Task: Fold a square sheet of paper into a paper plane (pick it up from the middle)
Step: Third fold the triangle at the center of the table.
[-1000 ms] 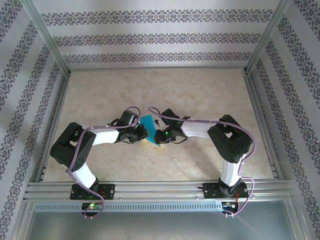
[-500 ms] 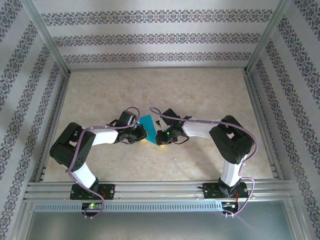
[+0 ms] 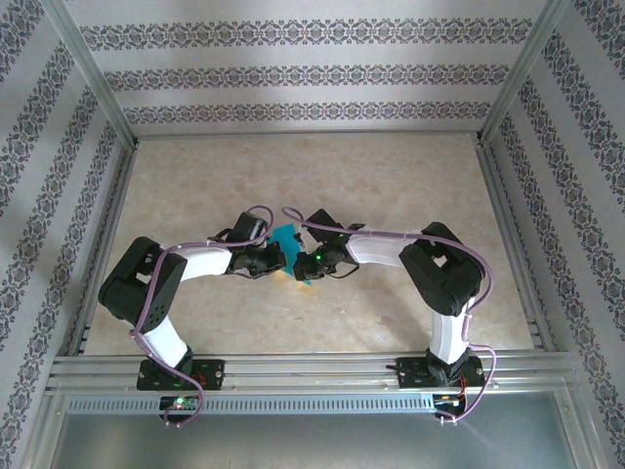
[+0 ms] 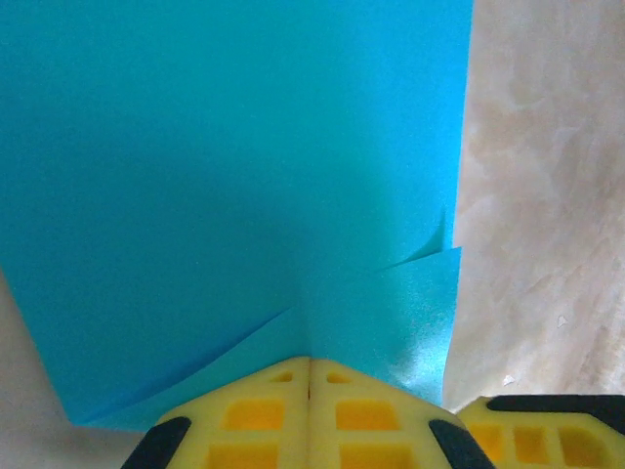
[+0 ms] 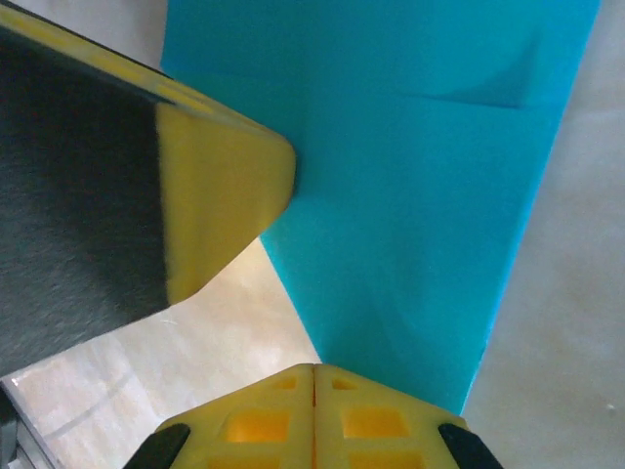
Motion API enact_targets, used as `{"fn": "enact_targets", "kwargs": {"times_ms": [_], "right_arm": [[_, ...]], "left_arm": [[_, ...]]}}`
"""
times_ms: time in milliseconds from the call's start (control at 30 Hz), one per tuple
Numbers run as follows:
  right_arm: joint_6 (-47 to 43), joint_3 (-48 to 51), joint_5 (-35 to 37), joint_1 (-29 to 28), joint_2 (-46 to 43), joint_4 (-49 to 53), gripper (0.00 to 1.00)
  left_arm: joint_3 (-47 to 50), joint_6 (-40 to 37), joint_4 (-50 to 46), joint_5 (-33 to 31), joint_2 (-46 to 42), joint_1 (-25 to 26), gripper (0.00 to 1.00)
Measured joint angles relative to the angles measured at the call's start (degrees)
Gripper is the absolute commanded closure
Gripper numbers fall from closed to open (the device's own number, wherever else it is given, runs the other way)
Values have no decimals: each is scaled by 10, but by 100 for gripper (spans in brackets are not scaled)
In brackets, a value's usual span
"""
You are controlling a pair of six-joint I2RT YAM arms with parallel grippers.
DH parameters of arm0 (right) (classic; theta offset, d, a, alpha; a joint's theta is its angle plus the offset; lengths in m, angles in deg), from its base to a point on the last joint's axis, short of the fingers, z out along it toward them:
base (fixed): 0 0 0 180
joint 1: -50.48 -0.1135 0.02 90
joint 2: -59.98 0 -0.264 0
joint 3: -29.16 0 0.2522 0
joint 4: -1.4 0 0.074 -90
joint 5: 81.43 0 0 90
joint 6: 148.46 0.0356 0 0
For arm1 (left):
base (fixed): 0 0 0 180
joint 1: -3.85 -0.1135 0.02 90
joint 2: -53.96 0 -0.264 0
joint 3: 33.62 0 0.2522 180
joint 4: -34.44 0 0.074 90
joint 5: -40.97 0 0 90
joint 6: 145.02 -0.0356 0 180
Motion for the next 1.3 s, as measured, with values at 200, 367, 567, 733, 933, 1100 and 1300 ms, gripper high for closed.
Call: {"fn": "enact_targets", "kwargs": {"times_ms": [200, 367, 567, 733, 933, 1100, 1300], "right_arm": [[3, 14, -3, 2, 3, -18, 93], [6, 77, -20, 16, -29, -73, 93], [16, 163, -35, 37, -92, -97, 91], [28, 188, -30, 55, -137, -91, 87], [40, 183, 3, 57, -174, -104, 74], [47, 163, 45, 57, -175, -103, 64], [47, 111, 76, 51, -158, -103, 60]], "left_arm": [[-5, -1, -8, 0, 2, 0, 97], [-12, -7, -16, 2, 7, 0, 97], [-35, -28, -32, 4, 21, 0, 97], [-69, -63, -63, 4, 38, 0, 97], [-115, -87, -112, 6, 33, 0, 75], [-111, -50, -116, -12, -46, -8, 61], [-43, 23, -98, -35, -140, -40, 48]]}}
